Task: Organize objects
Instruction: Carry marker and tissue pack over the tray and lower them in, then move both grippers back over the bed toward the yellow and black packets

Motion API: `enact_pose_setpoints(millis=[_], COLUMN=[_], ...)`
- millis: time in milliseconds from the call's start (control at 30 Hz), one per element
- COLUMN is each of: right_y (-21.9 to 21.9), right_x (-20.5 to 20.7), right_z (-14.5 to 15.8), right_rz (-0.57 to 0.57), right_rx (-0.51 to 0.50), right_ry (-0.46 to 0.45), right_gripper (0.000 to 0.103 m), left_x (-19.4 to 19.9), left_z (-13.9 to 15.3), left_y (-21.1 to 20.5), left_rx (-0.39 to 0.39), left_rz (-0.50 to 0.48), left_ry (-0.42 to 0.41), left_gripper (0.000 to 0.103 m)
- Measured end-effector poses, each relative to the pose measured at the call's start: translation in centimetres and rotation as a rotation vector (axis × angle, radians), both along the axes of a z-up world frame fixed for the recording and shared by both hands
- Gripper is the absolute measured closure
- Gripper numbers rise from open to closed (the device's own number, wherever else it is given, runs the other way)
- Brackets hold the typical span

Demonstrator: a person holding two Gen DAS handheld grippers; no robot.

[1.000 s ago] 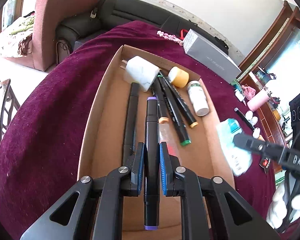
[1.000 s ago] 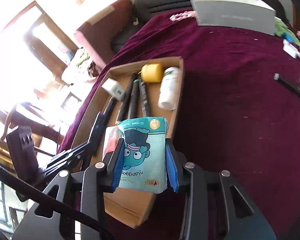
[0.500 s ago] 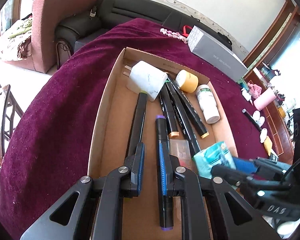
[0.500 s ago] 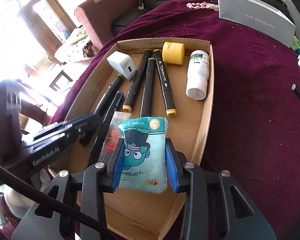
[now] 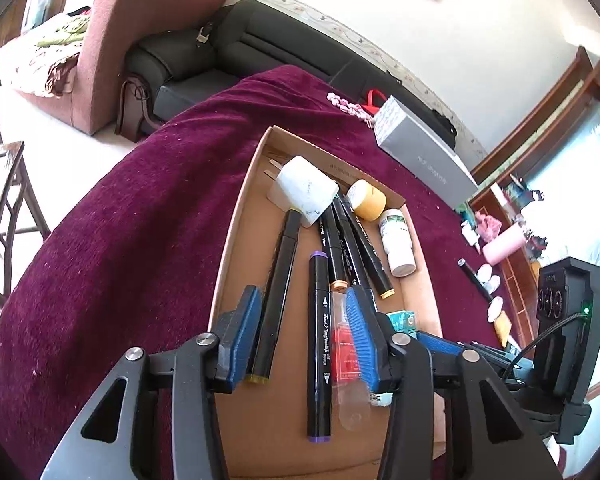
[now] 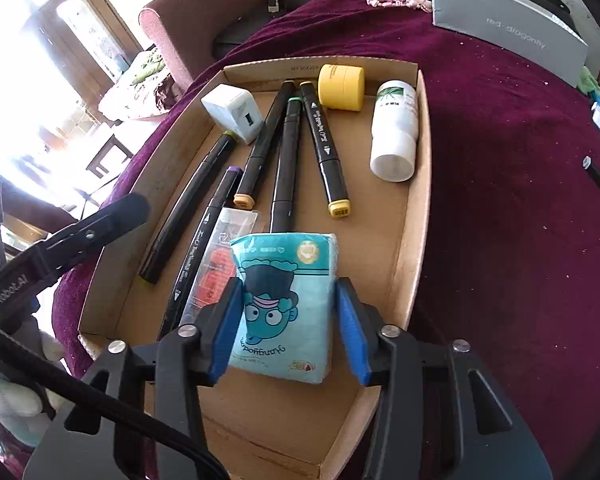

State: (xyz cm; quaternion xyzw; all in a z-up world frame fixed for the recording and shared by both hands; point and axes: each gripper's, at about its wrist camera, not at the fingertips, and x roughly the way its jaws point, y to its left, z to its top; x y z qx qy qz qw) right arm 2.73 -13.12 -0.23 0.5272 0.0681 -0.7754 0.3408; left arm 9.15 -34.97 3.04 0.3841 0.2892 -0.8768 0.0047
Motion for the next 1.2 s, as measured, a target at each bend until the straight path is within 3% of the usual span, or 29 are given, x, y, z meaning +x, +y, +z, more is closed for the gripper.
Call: enact_pose_setpoints(millis=[367,600,800,933,1200], right_y=[2.0,4.7,8.3,11.3,17.6], right_x=[0.9,1.7,1.9,1.5,0.3], right_z=[3.0,4.8,6.0,6.4,6.5], right_rz=[-0.038,-0.081,-0.143,-0.202,-0.326], right_rx=[-0.054,-0.063,-0.071,-0.063,-0.037], right_ry=[0.113,0.229,0.306,0.35,0.391], right_gripper=[0.039,0.034,0.03,0.029,0.027], left_x=[1.0,1.1,0.6,0.0,-1.7], left_z=[0.2,1.7,3.6,4.5,3.9], left_y=[-0.1,2.7,7.8,13.0,21.0], left_rx=[0.067,0.032,-0.069,-0.167,-0.217], left_rz=[0.041,0.017,-0.051,-0.144,-0.303], left_ry=[0.015,0.029,0.027,0.018,-0.031], left_gripper=[0.058,0.057,0.057,0.057,0.057])
